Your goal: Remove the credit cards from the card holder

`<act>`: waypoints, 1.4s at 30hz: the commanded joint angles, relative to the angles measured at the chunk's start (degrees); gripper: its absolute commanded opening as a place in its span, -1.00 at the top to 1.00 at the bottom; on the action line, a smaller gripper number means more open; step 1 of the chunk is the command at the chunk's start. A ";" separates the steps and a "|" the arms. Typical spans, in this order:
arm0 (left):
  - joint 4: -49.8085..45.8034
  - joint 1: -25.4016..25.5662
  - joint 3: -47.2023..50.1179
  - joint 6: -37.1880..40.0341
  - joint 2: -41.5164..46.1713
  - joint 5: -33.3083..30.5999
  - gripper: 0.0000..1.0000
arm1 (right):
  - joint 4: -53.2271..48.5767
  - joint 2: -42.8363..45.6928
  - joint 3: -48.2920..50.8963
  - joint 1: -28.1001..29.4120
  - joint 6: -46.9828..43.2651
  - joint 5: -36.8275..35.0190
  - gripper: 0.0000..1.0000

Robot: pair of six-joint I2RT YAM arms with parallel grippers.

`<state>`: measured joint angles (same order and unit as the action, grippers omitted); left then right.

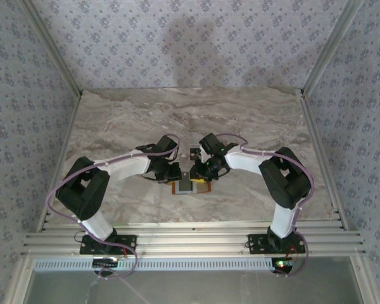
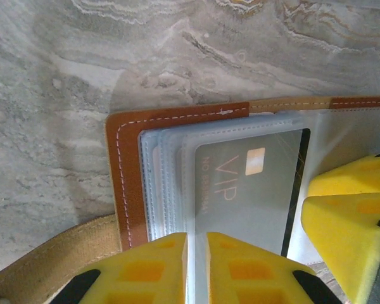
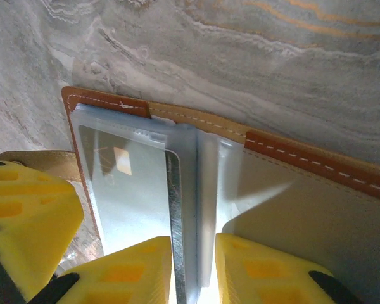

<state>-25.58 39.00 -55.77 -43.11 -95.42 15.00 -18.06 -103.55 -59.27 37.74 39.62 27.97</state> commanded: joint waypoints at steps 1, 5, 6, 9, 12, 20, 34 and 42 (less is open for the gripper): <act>-1.57 0.23 -1.40 0.09 -1.84 -0.69 0.66 | 0.70 -0.56 0.76 -0.18 0.18 1.64 0.49; -1.43 0.22 -0.97 0.39 -3.08 -0.98 0.66 | 1.29 0.37 0.56 -0.08 0.77 2.33 0.49; -1.48 0.25 -0.76 0.43 -3.32 -1.19 0.66 | 1.57 0.74 0.54 -0.09 0.96 2.42 0.49; -1.61 0.20 -0.39 0.81 -4.06 -1.47 0.67 | 2.91 1.15 0.47 -0.01 1.84 3.68 0.48; -1.71 0.21 -0.31 0.95 -4.51 -1.47 0.67 | 3.89 0.87 0.30 0.23 2.57 4.52 0.49; -2.67 0.25 -0.04 1.33 -3.64 -2.61 0.67 | 3.10 -1.10 -0.50 0.67 2.02 3.24 0.48; -2.72 0.27 -0.04 1.36 -3.64 -2.38 0.67 | 6.89 -2.63 0.03 1.65 2.78 5.80 0.49; -2.81 0.25 -0.04 1.39 -3.55 -2.44 0.67 | 6.27 -2.55 -0.46 2.17 2.35 4.97 0.49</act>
<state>-25.71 39.00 -55.83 -42.63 -97.73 14.57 -10.87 -105.27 -59.13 39.53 41.80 32.77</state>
